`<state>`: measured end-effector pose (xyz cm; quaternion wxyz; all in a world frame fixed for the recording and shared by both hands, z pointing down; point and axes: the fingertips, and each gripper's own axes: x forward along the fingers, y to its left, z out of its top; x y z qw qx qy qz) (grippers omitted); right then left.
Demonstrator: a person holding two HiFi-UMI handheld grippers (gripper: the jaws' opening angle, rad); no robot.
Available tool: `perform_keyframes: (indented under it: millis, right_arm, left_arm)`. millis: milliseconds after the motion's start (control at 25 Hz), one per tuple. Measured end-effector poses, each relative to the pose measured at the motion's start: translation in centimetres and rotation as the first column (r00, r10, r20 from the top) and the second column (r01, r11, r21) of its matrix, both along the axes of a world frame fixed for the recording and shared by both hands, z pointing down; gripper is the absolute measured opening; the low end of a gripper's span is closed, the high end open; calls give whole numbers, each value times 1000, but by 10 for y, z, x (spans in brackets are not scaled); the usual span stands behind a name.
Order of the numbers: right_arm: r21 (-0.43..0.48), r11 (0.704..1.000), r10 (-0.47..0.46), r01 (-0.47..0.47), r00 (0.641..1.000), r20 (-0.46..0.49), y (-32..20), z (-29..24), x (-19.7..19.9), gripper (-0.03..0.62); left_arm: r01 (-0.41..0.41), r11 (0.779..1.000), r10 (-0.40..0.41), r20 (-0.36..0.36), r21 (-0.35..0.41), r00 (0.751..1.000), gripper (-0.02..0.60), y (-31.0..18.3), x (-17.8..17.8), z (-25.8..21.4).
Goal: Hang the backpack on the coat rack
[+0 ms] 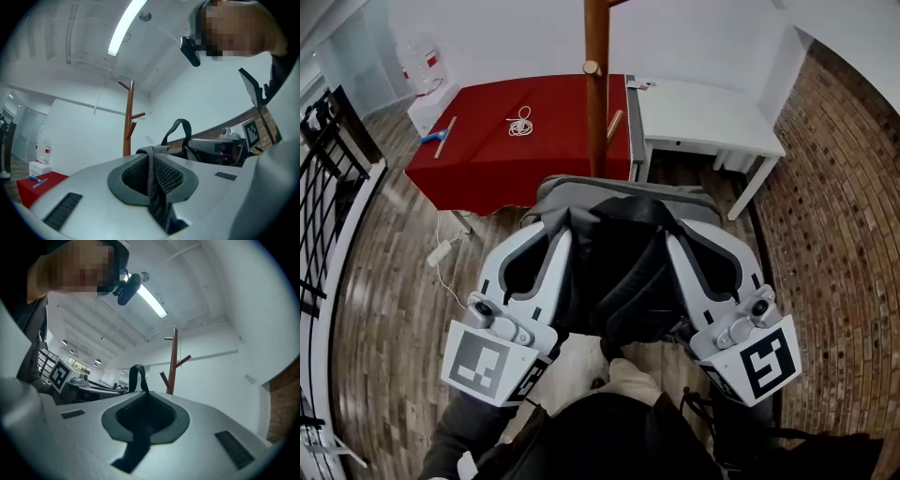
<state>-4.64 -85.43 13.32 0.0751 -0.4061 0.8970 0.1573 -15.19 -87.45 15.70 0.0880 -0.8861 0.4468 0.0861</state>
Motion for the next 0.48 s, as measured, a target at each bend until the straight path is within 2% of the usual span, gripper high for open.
perform_keyframes:
  millis: [200,480]
  right_arm:
    - [-58,998,16,-16,1000,-4,2,32,13,20]
    - [-59,998,-35,34,999,-17,-20,68,51,20]
  left_arm:
    - [-20,995,15,-63,-93,998,41,8,17,38]
    - [22,998,-28,-106,-57,994,41,6,52,70]
